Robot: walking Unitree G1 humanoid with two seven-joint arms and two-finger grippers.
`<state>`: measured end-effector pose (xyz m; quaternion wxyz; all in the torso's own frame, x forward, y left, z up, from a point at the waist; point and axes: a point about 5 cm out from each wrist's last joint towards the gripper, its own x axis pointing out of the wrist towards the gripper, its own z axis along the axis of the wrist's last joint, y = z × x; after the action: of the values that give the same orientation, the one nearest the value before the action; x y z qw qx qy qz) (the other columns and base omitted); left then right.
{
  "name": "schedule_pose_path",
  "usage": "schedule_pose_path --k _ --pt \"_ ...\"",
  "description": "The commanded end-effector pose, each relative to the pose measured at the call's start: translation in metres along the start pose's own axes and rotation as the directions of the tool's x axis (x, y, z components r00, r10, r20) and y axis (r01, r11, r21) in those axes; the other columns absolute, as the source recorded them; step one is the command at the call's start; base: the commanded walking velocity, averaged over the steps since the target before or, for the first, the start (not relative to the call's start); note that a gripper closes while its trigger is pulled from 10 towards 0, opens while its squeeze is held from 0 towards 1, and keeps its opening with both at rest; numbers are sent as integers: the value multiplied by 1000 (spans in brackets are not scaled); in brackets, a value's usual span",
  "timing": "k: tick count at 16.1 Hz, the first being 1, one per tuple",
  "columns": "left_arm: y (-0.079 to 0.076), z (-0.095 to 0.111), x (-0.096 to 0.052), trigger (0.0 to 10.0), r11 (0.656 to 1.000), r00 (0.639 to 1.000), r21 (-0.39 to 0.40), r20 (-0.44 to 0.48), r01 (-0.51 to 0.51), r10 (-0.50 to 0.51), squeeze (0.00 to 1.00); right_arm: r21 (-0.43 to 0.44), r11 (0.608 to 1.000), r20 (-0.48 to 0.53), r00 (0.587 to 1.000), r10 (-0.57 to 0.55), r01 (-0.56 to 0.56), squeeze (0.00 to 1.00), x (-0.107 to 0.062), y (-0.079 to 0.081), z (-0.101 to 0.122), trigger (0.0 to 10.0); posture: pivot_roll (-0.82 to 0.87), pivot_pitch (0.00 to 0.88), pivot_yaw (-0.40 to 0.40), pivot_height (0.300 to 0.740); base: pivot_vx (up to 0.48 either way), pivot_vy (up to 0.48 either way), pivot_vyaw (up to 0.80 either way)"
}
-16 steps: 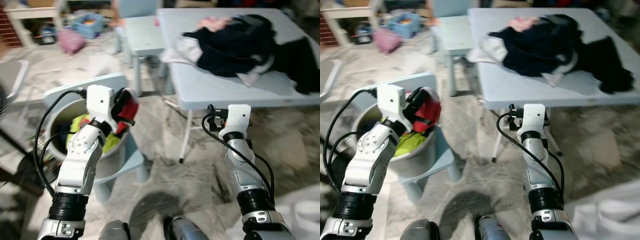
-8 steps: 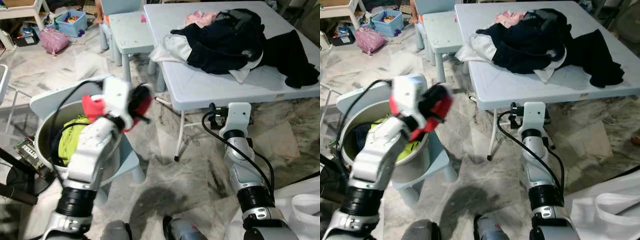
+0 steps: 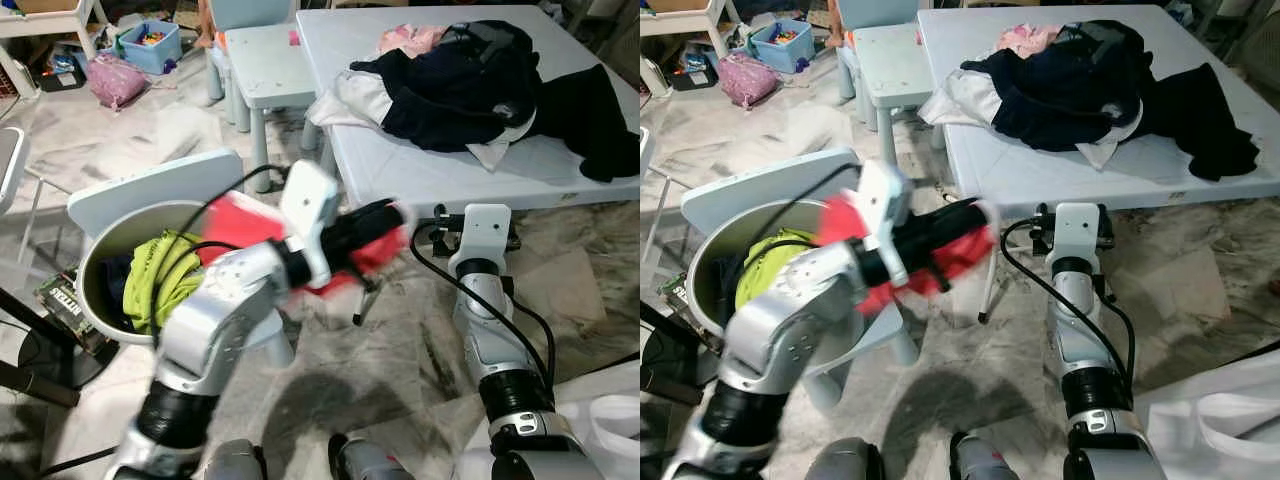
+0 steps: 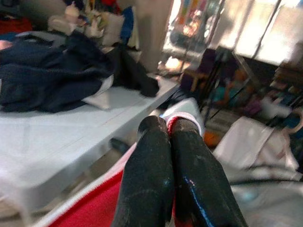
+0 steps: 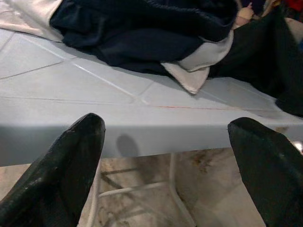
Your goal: Hang hanger
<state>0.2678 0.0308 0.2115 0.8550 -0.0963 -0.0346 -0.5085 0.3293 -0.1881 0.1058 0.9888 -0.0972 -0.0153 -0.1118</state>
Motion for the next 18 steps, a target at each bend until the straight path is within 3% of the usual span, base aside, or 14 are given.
schedule_pose_path --k 1,4,6,9,18 --pt "-3 11 3 10000 1000 999 6 35 9 -9 0 -5 1000 1 1000 -27 27 0 3 -5 1 10000 52 57 -22 740 0 0 -800" --pt "17 -18 -20 10000 989 984 -6 -100 -146 145 0 -8 999 4 999 -37 37 0 3 -5 1 10000 54 66 -22 740 0 0 -800" --pt "33 -37 -45 10000 958 947 -18 -154 -287 281 0 -8 999 0 999 -36 36 0 2 -5 -1 10000 61 71 -28 740 0 0 -800" --pt "42 -53 -72 10000 920 902 -16 -203 -392 381 0 7 1000 14 1000 -4 4 0 3 0 3 10000 65 73 -39 740 0 121 -267" --pt "48 -51 -71 10000 922 904 16 -193 -387 382 0 -8 1000 19 1000 -7 7 0 6 -4 4 10000 52 63 -43 740 0 465 0"
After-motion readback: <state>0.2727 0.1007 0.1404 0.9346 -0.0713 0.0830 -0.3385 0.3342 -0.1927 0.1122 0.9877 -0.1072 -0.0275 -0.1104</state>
